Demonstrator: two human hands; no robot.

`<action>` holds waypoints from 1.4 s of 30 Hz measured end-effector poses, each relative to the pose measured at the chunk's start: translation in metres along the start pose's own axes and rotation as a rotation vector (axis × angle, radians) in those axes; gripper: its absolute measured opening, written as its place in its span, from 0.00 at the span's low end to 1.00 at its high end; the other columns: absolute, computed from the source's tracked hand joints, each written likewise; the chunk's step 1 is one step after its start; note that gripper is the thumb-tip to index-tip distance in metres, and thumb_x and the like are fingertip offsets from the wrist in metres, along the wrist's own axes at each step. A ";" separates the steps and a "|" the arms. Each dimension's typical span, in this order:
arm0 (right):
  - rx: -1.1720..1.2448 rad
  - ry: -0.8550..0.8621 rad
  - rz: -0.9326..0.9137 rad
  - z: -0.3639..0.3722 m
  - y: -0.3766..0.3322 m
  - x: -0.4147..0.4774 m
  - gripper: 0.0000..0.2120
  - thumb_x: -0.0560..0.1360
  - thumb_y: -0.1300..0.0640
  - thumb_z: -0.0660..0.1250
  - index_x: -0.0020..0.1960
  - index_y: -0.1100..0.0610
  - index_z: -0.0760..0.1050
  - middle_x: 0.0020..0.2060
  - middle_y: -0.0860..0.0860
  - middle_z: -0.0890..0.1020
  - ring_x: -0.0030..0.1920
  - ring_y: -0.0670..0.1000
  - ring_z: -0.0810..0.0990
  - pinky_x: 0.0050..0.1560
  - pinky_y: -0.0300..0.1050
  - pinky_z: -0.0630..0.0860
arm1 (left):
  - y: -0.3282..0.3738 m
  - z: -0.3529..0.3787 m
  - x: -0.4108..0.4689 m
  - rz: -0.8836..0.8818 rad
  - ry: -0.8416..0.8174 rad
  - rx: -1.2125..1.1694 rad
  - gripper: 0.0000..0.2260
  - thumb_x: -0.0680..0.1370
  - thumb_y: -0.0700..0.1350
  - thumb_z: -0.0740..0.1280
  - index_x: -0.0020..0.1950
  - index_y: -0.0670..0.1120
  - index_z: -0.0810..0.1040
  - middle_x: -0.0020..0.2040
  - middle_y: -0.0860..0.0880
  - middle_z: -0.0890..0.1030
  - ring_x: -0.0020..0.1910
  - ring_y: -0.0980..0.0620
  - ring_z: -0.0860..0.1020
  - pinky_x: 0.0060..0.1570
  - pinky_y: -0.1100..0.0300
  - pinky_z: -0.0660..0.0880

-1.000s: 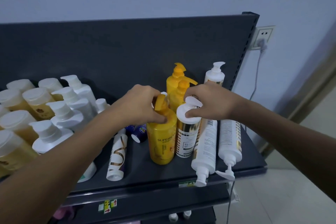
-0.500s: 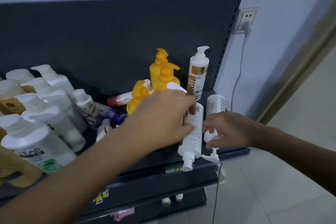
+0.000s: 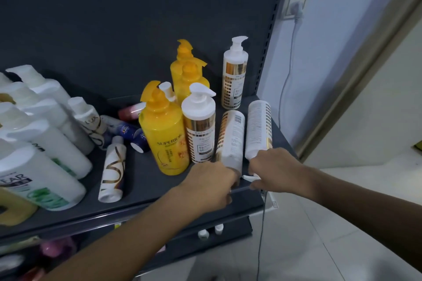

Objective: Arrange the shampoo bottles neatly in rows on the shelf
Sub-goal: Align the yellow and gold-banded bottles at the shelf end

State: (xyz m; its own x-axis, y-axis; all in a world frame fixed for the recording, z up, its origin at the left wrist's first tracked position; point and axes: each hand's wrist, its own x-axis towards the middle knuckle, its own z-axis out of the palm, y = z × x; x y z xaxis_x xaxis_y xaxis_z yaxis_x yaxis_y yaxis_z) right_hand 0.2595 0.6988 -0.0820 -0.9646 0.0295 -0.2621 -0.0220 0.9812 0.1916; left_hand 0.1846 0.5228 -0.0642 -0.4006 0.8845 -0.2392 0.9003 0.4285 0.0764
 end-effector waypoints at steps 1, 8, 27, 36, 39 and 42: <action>0.024 -0.009 0.011 0.000 0.000 0.000 0.18 0.76 0.38 0.69 0.56 0.51 0.83 0.51 0.52 0.83 0.51 0.57 0.84 0.42 0.45 0.70 | 0.001 0.003 0.001 0.004 -0.011 0.008 0.15 0.77 0.50 0.71 0.64 0.52 0.78 0.56 0.45 0.81 0.54 0.41 0.81 0.42 0.54 0.73; 0.178 0.015 0.064 -0.027 0.010 -0.011 0.14 0.71 0.45 0.70 0.52 0.52 0.84 0.42 0.50 0.82 0.42 0.54 0.79 0.40 0.46 0.77 | -0.001 -0.010 0.003 -0.003 -0.031 -0.062 0.09 0.77 0.43 0.70 0.57 0.52 0.85 0.51 0.46 0.81 0.49 0.44 0.82 0.40 0.56 0.75; 0.416 0.387 0.196 -0.158 0.114 0.048 0.03 0.80 0.57 0.64 0.51 0.51 0.70 0.40 0.47 0.78 0.42 0.54 0.82 0.34 0.43 0.72 | -0.003 -0.146 0.061 0.093 0.374 0.134 0.15 0.77 0.40 0.66 0.63 0.48 0.74 0.52 0.45 0.80 0.49 0.41 0.80 0.39 0.51 0.76; 0.458 0.329 0.182 -0.168 0.133 0.086 0.07 0.75 0.50 0.71 0.51 0.52 0.79 0.44 0.48 0.81 0.46 0.52 0.82 0.44 0.48 0.79 | 0.004 -0.148 0.089 0.072 0.436 0.012 0.15 0.77 0.41 0.70 0.62 0.46 0.77 0.53 0.45 0.80 0.43 0.47 0.76 0.38 0.53 0.74; 0.448 0.315 0.204 -0.169 0.137 0.096 0.12 0.74 0.48 0.71 0.53 0.53 0.81 0.49 0.50 0.83 0.47 0.52 0.82 0.49 0.51 0.80 | 0.011 -0.147 0.099 0.086 0.428 0.032 0.16 0.76 0.41 0.70 0.63 0.45 0.76 0.54 0.43 0.80 0.48 0.43 0.80 0.42 0.50 0.79; 0.435 0.281 0.193 -0.168 0.141 0.101 0.11 0.75 0.47 0.71 0.52 0.52 0.79 0.48 0.49 0.82 0.46 0.51 0.81 0.43 0.44 0.75 | 0.016 -0.143 0.103 0.077 0.450 0.057 0.18 0.77 0.41 0.70 0.67 0.44 0.74 0.56 0.41 0.80 0.50 0.42 0.80 0.38 0.53 0.75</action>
State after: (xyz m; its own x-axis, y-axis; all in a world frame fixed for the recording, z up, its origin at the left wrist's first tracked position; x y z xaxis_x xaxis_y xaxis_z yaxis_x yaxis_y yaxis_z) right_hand 0.1142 0.8082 0.0778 -0.9748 0.2227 0.0129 0.2150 0.9532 -0.2125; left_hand 0.1331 0.6470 0.0511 -0.3550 0.9110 0.2099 0.9332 0.3588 0.0210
